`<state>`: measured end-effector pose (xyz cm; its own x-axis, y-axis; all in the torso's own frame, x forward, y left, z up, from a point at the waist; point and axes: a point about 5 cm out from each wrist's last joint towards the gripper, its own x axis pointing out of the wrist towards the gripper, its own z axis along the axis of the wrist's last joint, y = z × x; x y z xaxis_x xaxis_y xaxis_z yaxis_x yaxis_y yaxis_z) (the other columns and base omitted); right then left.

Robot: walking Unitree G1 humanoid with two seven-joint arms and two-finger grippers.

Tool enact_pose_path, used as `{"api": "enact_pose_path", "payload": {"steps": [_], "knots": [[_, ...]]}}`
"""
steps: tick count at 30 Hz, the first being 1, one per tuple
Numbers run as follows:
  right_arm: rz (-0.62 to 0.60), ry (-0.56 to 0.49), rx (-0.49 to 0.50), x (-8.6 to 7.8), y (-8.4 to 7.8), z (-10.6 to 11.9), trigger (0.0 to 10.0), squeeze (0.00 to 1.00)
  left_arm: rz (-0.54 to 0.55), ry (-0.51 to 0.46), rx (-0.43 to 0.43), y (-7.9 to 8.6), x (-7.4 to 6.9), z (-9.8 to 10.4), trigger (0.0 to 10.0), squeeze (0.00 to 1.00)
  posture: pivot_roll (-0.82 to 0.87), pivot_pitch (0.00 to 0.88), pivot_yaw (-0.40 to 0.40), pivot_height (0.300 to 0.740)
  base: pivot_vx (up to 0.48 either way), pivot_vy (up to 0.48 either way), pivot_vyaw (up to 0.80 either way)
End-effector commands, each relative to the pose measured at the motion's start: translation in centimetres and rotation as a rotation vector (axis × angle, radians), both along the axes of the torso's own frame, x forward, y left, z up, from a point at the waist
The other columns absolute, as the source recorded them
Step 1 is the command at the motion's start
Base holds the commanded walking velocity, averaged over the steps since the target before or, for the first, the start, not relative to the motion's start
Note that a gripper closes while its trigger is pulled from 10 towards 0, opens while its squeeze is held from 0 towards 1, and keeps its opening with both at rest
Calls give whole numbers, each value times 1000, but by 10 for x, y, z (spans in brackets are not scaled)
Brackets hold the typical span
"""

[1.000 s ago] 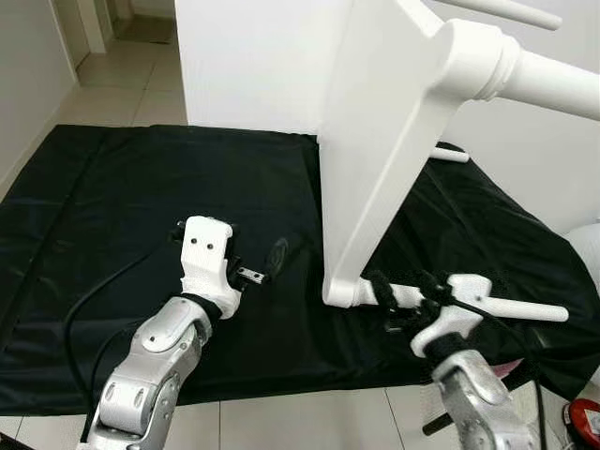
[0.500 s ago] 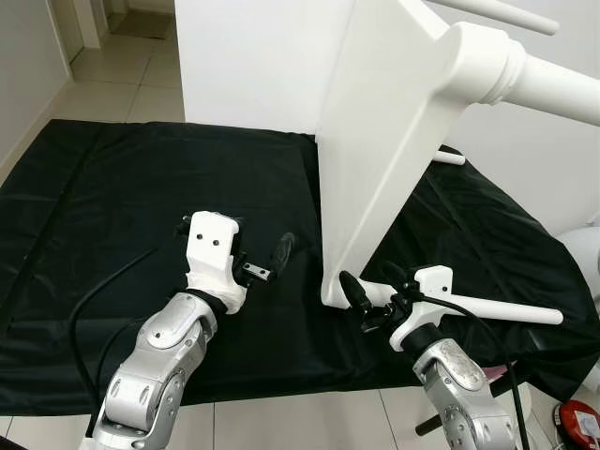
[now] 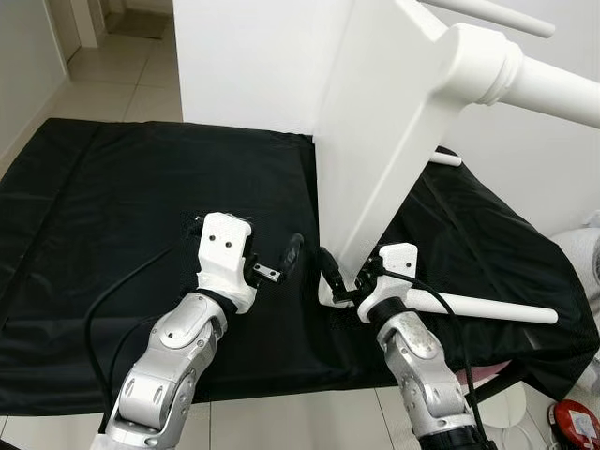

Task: Building children table

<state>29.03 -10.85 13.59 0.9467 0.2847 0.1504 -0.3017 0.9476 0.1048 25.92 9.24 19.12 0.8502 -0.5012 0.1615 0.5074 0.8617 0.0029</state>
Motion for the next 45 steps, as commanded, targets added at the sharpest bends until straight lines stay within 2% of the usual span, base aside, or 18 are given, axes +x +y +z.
{"api": "enact_pose_path", "payload": {"steps": [1, 13, 19, 20, 21, 22, 23, 24, 34, 37, 45], "knots": [[-64, -18, -9, 12, 3, 2, 10000, 0, -7, -20, 1, -5, 3, 3, 10000, 0, 22, 0, -125, 740, 0, 0, 0], [-171, -35, -7, 36, 25, 3, 10000, 0, -19, -45, 19, -2, 3, 4, 10000, 0, 46, 0, -129, 740, 0, 0, 0], [-173, -40, -2, 42, 31, 5, 10000, 0, -20, -47, 25, -1, 2, 3, 10000, 0, 46, 0, -129, 740, 0, 0, 0], [-165, -33, 11, 46, 36, 7, 7176, 0, -20, -49, 27, -1, 2, 4, 10000, 0, 57, 0, -127, 740, 0, 0, 0], [-165, -33, 11, 46, 36, 7, 7176, 0, -20, -49, 27, -1, 2, 4, 10000, 0, 57, 0, -127, 740, 0, 0, 0], [-144, -24, 18, 50, 42, 8, 1294, 0, -19, -52, 28, -1, 2, 4, 10000, 0, 63, 0, -131, 740, 0, 0, 0], [-144, -24, 18, 50, 42, 8, 1294, 0, -19, -52, 28, -1, 2, 4, 10000, 0, 63, 0, -131, 740, 0, 0, 0], [-126, -16, 26, 52, 47, 8, 0, 0, -18, -55, 30, 0, 1, 4, 10000, 0, 63, 0, -131, 740, 0, 0, 0], [-72, -30, 17, 49, 58, 4, 0, 0, -9, -60, 24, 1, 1, 6, 10000, 0, 63, 0, -131, 740, 0, 0, 0], [-5, -55, 35, 44, 68, 5, 0, 0, -5, -75, 14, 4, 1, 10, 10000, 0, 61, 0, -132, 740, 0, 0, 0], [95, -100, 67, 32, 82, 4, 0, 0, 14, -92, 5, 10, 2, 15, 10000, 0, 60, 0, -136, 740, 0, 0, 0]]}}
